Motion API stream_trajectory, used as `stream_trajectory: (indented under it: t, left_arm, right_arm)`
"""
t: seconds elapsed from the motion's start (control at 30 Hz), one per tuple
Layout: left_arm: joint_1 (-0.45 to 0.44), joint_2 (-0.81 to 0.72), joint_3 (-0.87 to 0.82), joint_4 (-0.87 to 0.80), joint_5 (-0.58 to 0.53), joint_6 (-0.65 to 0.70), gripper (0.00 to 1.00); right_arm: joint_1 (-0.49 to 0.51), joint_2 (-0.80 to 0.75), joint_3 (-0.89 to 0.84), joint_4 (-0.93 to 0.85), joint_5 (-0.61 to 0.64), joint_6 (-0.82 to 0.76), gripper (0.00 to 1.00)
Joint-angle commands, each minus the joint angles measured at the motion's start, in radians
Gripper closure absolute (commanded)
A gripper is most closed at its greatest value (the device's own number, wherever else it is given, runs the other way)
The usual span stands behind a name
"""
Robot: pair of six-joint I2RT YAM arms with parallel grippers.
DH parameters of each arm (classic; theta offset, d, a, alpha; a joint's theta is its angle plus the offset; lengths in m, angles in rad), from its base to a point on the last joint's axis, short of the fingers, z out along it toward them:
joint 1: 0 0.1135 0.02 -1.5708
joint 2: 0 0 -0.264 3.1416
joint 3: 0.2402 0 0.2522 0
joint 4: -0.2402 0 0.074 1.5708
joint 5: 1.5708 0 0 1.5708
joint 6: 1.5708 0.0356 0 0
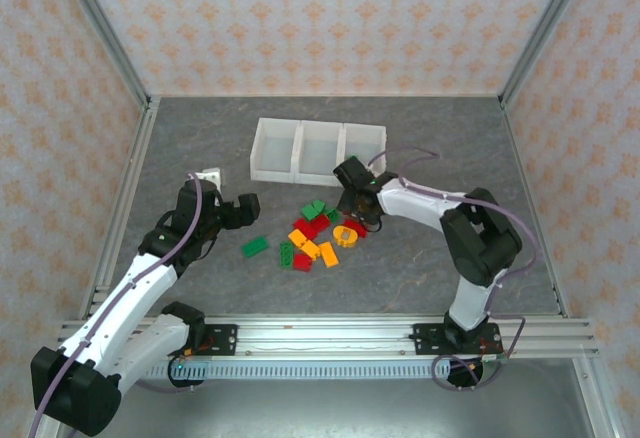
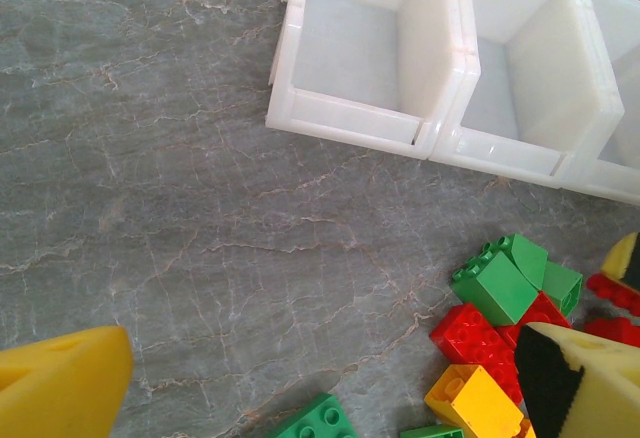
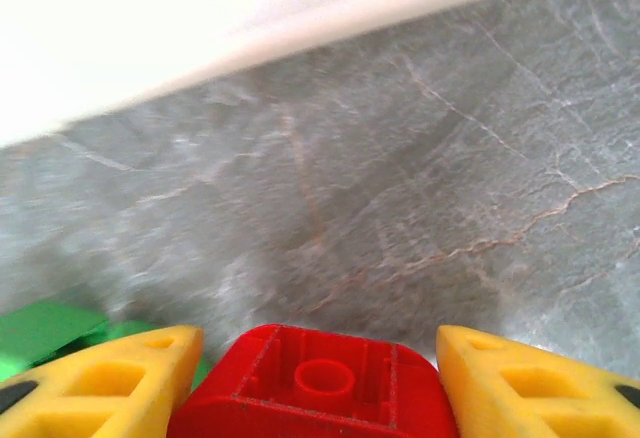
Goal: Sort the legos into containers by color
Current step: Pick up the lego from the center of the table.
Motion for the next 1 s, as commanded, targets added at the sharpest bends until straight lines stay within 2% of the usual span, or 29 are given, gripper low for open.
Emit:
stream_trajectory:
  t: [0.0, 0.1, 0.2, 0.47, 0.63, 0.83, 0.97]
  left_arm:
    - [-0.009, -0.003, -0.005, 0.012, 0.014, -0.005, 0.01]
    - [-0.009, 0.003, -0.003, 0.013, 0.028, -0.003, 0.01]
    - [-0.009, 0.010, -0.001, 0.009, 0.032, -0.002, 0.01]
    - [-0.013, 0.004, -0.001, 0.007, 0.042, -0.001, 0.01]
    - [-0.016, -0.008, 0.000, 0.004, 0.025, 0.001, 0.01]
    - [-0.019, -0.022, -0.002, 0.007, 0.024, 0.001, 0.01]
    - [-0.019, -0.016, 0.000, 0.007, 0.025, 0.001, 0.01]
  right_arm:
    - [0.017, -0.143, 0.057, 0.000, 0.046, -0.036, 0.57]
    - [0.017, -0.201, 0.106, 0.044, 0.029, -0.089, 0.59]
    - [0.017, -0.184, 0.195, 0.087, 0.037, -0.159, 0.60]
    - [0.006, 0.144, 0.626, -0.003, 0.015, -0.234, 0.61]
    - [-0.014, 0.331, 0.813, -0.050, 0.011, -0.230, 0.62]
    - [-0.066, 0.442, 0.880, -0.046, -0.039, -0.218, 0.60]
    - [-0.092, 0.484, 0.895, -0.052, -0.095, -0.207, 0.49]
